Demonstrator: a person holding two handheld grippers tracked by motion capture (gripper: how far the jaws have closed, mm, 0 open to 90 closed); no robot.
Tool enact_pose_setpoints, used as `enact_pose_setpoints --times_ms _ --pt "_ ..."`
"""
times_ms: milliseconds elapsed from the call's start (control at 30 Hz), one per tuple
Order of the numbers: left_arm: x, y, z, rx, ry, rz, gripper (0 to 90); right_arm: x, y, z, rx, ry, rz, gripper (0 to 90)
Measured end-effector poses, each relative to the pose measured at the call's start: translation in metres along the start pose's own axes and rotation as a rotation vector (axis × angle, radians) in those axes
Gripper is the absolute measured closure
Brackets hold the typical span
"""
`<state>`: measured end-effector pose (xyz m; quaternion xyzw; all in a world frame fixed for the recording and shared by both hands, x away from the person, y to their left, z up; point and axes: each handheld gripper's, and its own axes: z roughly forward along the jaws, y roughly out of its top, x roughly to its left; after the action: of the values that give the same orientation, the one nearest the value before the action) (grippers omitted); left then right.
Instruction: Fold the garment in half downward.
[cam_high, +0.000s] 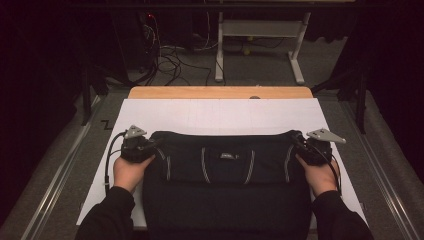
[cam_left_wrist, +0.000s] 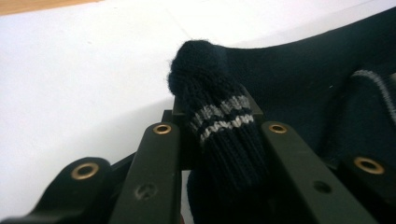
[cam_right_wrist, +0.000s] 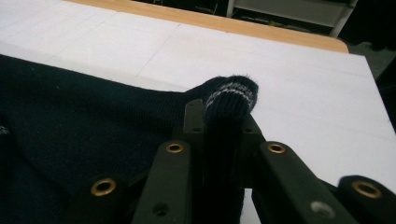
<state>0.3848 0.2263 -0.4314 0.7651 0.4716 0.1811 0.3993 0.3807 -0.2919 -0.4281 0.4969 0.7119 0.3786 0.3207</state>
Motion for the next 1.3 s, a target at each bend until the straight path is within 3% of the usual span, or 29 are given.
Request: enact_pose_setpoints --times_ms 233,367,467,600,700,800,900,1100,1167,1200,1233,1300 --pt "0.014 0.018 0.021 0.048 0.039 0.003 72.4 -0.002 0.025 0.025 0.005 -0.046 -0.045 80.6" --pt "0.018 0.034 0.020 0.007 0.054 -0.030 72.4 -0.003 0.038 0.028 -0.017 -0.073 -0.047 80.5" --pt "0.019 0.045 0.020 -0.011 0.065 -0.028 72.3 -0.005 0.050 0.030 -0.029 -0.092 -0.047 80.4" --pt "0.021 0.048 0.028 -0.014 0.088 -0.045 71.9 -0.010 0.058 0.033 -0.062 -0.092 -0.026 80.1" --pt "0.023 0.044 0.042 0.032 0.100 -0.073 71.0 -0.008 0.052 0.045 -0.006 -0.083 -0.034 79.5" --pt "0.021 0.037 0.059 0.067 0.129 -0.069 70.5 -0.003 0.038 0.065 0.052 -0.086 -0.053 78.9" --pt "0.022 0.034 0.067 0.072 0.150 -0.083 68.3 -0.003 0.033 0.072 0.065 -0.094 -0.048 78.1" --pt "0.030 0.032 0.069 0.073 0.122 -0.111 64.3 -0.007 0.026 0.080 0.078 -0.093 -0.036 75.3" --pt "0.028 0.033 0.068 0.069 0.140 -0.107 56.7 -0.007 0.028 0.080 0.071 -0.091 -0.020 68.2" --pt "0.027 0.034 0.067 0.070 0.141 -0.104 48.9 -0.006 0.030 0.078 0.062 -0.102 -0.009 55.1" --pt "0.026 0.035 0.066 0.069 0.148 -0.103 48.9 -0.006 0.030 0.078 0.062 -0.102 -0.009 55.1" --pt "0.026 0.037 0.059 0.061 0.119 -0.119 41.4 -0.007 0.034 0.074 0.044 -0.089 0.011 42.7"
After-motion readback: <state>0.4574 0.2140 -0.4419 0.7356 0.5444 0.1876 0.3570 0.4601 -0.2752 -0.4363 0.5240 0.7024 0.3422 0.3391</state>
